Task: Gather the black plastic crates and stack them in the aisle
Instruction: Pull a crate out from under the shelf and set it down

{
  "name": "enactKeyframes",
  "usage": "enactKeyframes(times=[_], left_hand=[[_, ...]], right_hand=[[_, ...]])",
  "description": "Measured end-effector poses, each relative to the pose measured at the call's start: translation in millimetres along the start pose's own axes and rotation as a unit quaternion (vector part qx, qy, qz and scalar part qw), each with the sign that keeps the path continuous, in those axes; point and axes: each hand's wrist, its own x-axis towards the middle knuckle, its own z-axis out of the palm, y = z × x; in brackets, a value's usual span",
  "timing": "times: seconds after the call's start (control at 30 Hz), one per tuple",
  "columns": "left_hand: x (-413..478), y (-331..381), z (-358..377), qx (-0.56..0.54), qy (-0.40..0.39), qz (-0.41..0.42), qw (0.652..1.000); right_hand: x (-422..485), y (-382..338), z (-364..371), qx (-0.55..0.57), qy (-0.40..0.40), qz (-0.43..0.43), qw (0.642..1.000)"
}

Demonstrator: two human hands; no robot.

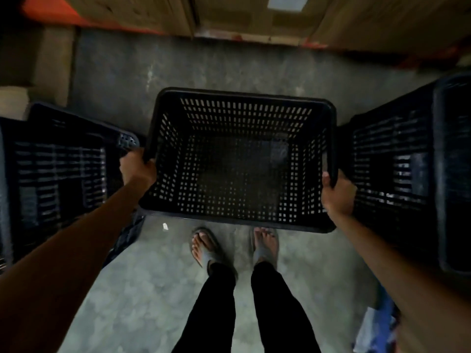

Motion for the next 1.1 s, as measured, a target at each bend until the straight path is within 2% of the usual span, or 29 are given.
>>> enactKeyframes(times=[0.13,0.27,0.33,0.43,0.5,0.6,0.67,0.8,0.93,1.0,1.1], left_hand=[[14.8,-8.2,53.8,-0.032,0.030,0.021,0.999],[14.9,-15.7,106.2,-0.019,0.055,0.042,0.997],[9.3,-20.2,124.0,-0.018,0.082,0.062,0.995],[13.6,-27.3,130.3,-0.031,0.069,0.097,0.992],[22.5,-30.3,125.5,-0.004,0.077,0.142,0.987],[35.4,-31.4,122.1,0.034,0.103,0.244,0.964],[46.9,-29.7,126.6,0.037,0.087,0.265,0.960],[54.5,-39.2,142.2,0.026,0.117,0.275,0.954],[52.9,-37.4,141.1,0.032,0.110,0.256,0.960],[50.0,-31.2,136.7,0.047,0.080,0.233,0.968],[36.1,-19.6,114.8,0.090,-0.006,0.169,0.982]], right_hand=[[22.3,18.0,48.0,0.006,0.049,-0.044,0.998],[42.5,36.7,95.5,-0.002,0.045,-0.034,0.998],[42.7,47.9,114.2,-0.024,0.085,-0.050,0.995],[41.6,56.7,122.5,-0.025,0.090,-0.044,0.995],[47.8,55.7,116.7,-0.056,0.091,-0.084,0.991],[61.0,52.1,105.1,-0.119,0.066,-0.219,0.966],[72.7,48.8,108.7,-0.152,0.055,-0.237,0.958],[83.7,58.0,125.6,-0.149,0.071,-0.240,0.957],[81.5,59.4,124.0,-0.156,0.058,-0.210,0.963],[78.6,54.1,120.0,-0.176,0.026,-0.199,0.964],[67.2,37.6,101.5,-0.225,-0.048,-0.170,0.958]])
